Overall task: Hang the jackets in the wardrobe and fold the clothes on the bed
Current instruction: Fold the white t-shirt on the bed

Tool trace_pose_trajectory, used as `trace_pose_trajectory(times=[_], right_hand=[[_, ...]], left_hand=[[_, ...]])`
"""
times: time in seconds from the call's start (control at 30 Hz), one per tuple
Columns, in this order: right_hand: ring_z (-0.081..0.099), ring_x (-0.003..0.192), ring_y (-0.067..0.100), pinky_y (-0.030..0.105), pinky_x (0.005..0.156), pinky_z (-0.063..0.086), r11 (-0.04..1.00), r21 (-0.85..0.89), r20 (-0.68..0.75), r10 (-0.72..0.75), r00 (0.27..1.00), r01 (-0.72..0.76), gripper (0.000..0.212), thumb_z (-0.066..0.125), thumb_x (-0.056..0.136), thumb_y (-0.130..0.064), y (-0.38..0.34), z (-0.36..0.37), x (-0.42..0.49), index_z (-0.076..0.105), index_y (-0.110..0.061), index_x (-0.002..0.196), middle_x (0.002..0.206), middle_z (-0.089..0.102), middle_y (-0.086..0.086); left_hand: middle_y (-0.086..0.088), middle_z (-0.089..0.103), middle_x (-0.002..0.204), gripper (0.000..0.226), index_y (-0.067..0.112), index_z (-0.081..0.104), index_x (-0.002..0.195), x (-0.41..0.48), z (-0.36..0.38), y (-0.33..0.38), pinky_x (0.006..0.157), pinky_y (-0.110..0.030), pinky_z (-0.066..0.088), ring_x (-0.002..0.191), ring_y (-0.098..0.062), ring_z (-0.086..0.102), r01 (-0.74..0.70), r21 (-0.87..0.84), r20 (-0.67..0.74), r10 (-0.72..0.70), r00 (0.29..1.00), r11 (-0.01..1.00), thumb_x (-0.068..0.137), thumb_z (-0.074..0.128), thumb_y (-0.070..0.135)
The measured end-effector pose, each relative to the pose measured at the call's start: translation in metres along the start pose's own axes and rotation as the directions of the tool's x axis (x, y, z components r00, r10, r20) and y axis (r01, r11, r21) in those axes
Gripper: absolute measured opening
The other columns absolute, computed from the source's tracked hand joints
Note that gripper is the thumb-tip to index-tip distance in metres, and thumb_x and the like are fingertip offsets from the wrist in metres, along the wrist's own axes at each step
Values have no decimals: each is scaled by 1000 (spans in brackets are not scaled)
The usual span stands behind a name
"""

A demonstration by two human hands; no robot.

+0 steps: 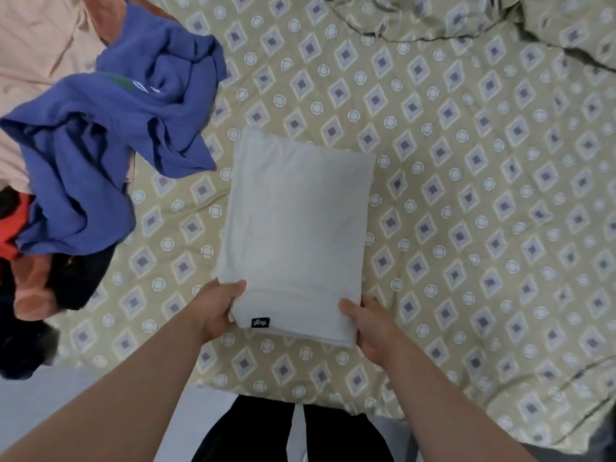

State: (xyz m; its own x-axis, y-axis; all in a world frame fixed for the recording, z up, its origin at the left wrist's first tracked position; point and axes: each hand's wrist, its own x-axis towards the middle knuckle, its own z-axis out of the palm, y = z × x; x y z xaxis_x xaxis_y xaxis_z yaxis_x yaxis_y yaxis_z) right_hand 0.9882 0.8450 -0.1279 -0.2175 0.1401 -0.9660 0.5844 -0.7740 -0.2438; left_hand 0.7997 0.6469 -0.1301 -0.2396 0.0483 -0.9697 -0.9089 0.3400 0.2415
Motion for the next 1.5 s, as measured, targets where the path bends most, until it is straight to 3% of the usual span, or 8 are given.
trace_pose_trajectory(times=[0.3, 0.53, 0.67, 0.83, 1.0, 1.2, 1.33, 1.5], right_hand=[[61, 111, 16, 34, 85, 54, 880, -451, -14, -177, 984, 151, 65, 71, 87, -15, -40, -31, -38, 44, -30, 144, 129, 52, -16], [67, 94, 33, 36, 67, 59, 946, 310, 73, -118, 990, 90, 21, 53, 95, -12, -124, 0, -19, 69, 0, 99, 97, 72, 18], [69, 96, 35, 35, 64, 63, 858, 514, 50, -24, 998, -5, 27, 40, 100, -13, -151, 16, 0, 58, 8, 101, 103, 69, 21], [55, 56, 18, 25, 45, 45, 962, -202, -226, -230, 947, 185, 17, 71, 88, -25, -150, 33, 24, 62, -12, 80, 70, 61, 3], [61, 74, 21, 31, 66, 49, 811, -543, -300, -431, 851, 219, 28, 62, 88, -42, -144, 19, 37, 61, -20, 70, 78, 63, -2], [60, 85, 12, 30, 68, 46, 812, -489, -287, -494, 821, 319, 35, 69, 87, -44, -121, 7, 44, 56, -19, 108, 97, 62, -8], [67, 93, 19, 36, 74, 54, 913, -296, -148, -335, 930, 282, 30, 71, 90, -32, -124, 5, 44, 61, -15, 113, 106, 70, -1], [71, 91, 25, 42, 80, 58, 930, -221, -68, -315, 947, 294, 4, 70, 90, -21, -124, 14, 31, 69, -18, 92, 104, 74, 5]], left_hand=[[-13, 68, 121, 50, 6, 50, 138, -45, 4, -29, 60, -43, 58, 94, -38, 69, -4, -61, -140, -4, 990, 998, 90, 65, 5], [-8, 74, 77, 18, 4, 64, 105, -54, 45, 95, 51, -25, 57, 62, -16, 71, -21, -541, 12, 33, 999, 841, 99, 46, 3], [-23, 67, 112, 30, -7, 51, 125, -36, 62, 135, 74, -41, 62, 94, -35, 70, 29, -735, 48, 10, 999, 678, 100, 45, 9], [-9, 64, 102, 48, 15, 47, 139, -23, 80, 119, 84, -36, 59, 94, -23, 66, -441, -251, -176, 407, 896, 862, 93, 59, 9], [14, 65, 113, 65, 24, 53, 137, -11, 65, 97, 96, -18, 47, 102, 2, 60, -674, 352, -218, 757, 616, 650, 77, 72, 40], [-3, 59, 131, 96, 10, 43, 140, 13, 58, 90, 96, -45, 52, 113, -25, 60, -368, 472, -174, 494, 852, 801, 65, 89, 48], [4, 69, 100, 46, 13, 61, 106, 19, 49, 99, 59, -25, 53, 80, -13, 69, -350, 386, -112, 420, 901, 853, 73, 87, 33], [-10, 77, 97, 25, 6, 70, 100, 15, 42, 106, 67, -33, 59, 82, -26, 75, -266, 140, -10, 270, 963, 954, 79, 81, 13]])
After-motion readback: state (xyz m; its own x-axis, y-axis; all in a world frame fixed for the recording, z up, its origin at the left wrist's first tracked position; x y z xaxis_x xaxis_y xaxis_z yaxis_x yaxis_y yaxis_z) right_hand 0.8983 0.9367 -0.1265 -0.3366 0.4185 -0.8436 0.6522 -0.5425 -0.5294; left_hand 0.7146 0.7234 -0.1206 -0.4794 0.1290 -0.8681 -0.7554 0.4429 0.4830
